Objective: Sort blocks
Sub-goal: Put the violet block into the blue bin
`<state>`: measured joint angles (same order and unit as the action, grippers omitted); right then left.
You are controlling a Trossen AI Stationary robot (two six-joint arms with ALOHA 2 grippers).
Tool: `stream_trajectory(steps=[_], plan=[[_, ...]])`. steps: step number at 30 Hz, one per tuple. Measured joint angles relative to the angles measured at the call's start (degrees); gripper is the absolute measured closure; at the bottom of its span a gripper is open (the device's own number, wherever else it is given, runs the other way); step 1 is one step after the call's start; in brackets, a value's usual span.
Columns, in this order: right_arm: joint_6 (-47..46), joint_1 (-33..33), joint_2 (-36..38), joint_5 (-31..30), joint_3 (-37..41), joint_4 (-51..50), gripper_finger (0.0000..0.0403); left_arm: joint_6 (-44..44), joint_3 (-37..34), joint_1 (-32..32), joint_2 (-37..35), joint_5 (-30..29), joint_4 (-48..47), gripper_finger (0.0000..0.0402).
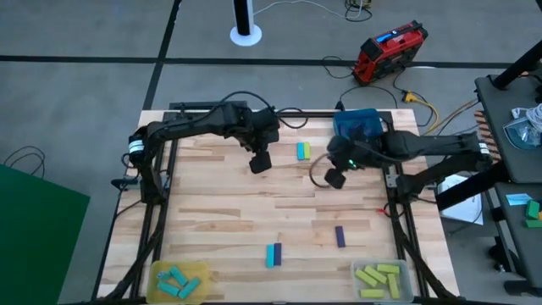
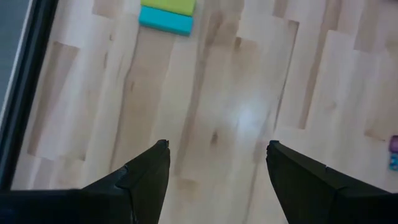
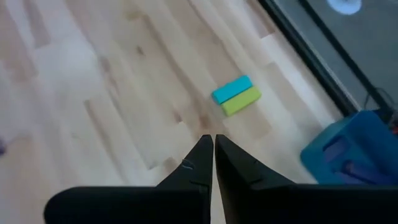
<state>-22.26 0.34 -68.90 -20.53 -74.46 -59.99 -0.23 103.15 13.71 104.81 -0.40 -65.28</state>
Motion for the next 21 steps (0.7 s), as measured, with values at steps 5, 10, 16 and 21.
stream_trajectory(steps=[5, 10, 16, 21], plan=[[4.33, -3.94, -2.32, 2.94, 0.00, 3.91, 0.0394, -3.88, -5.76, -1.19, -2.54, 0.00, 2.84, 0.0160], [5.05, -6.91, -4.71, 8.57, 0.00, 5.49, 0.0394, -10.51, -14.05, -2.78, -6.85, -0.02, 6.67, 0.0160], [4.71, -8.28, -8.06, 9.04, 0.00, 6.48, 0.0394, -18.29, -22.85, -5.61, -12.93, -0.20, 10.03, 0.0160], [1.49, -8.69, -10.08, 9.18, 0.00, 8.33, 0.0393, -25.88, -28.89, -8.35, -18.37, -0.36, 10.77, 0.0160]])
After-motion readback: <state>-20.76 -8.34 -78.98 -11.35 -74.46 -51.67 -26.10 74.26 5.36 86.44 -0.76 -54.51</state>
